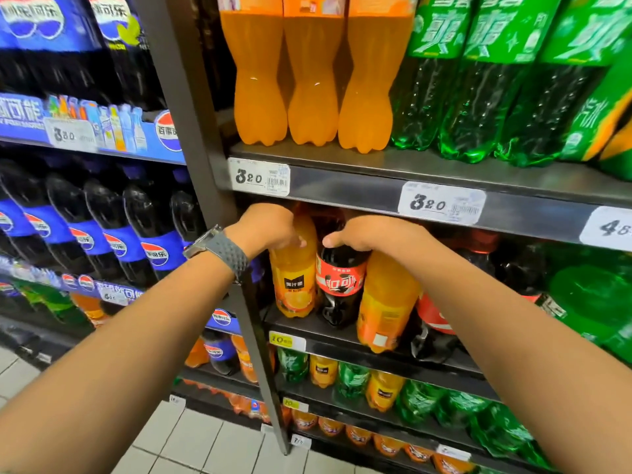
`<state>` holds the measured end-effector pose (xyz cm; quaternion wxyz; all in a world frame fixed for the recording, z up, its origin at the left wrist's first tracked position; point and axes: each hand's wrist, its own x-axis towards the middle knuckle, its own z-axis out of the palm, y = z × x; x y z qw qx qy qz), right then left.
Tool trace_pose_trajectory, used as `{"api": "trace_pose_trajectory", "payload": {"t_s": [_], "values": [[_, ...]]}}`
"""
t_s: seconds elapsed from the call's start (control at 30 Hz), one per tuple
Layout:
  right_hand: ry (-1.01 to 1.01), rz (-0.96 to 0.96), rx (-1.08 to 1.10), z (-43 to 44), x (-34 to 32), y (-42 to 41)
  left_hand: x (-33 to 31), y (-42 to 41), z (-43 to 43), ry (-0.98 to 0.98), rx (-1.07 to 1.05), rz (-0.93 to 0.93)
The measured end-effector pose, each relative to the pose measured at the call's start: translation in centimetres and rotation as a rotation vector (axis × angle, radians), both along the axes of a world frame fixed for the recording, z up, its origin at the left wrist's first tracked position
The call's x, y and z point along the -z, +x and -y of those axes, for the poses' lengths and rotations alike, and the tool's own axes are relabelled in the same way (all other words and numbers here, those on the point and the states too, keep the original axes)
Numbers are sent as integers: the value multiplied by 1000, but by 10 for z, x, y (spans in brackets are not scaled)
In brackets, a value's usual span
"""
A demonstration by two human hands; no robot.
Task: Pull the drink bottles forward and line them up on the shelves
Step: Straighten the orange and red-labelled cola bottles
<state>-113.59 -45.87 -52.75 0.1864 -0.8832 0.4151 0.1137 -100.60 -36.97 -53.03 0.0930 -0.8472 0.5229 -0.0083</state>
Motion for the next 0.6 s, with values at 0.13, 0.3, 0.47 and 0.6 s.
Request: {"api": "trace_pose_trajectory", "payload": {"t_s": [0.13,0.3,0.47,0.6], "values": [[-37,0,17,-3,-4,-2,1,6,-4,-55,101,53],[-159,68,12,-17,-5,-9,6,4,-6,-157,232,79],[-700,195,-63,-33,-5,-60,9,-9,-18,-334,366,134],[-917,273,-5,-26,-1,-127,9,-46,-13,-530,455,22]]}}
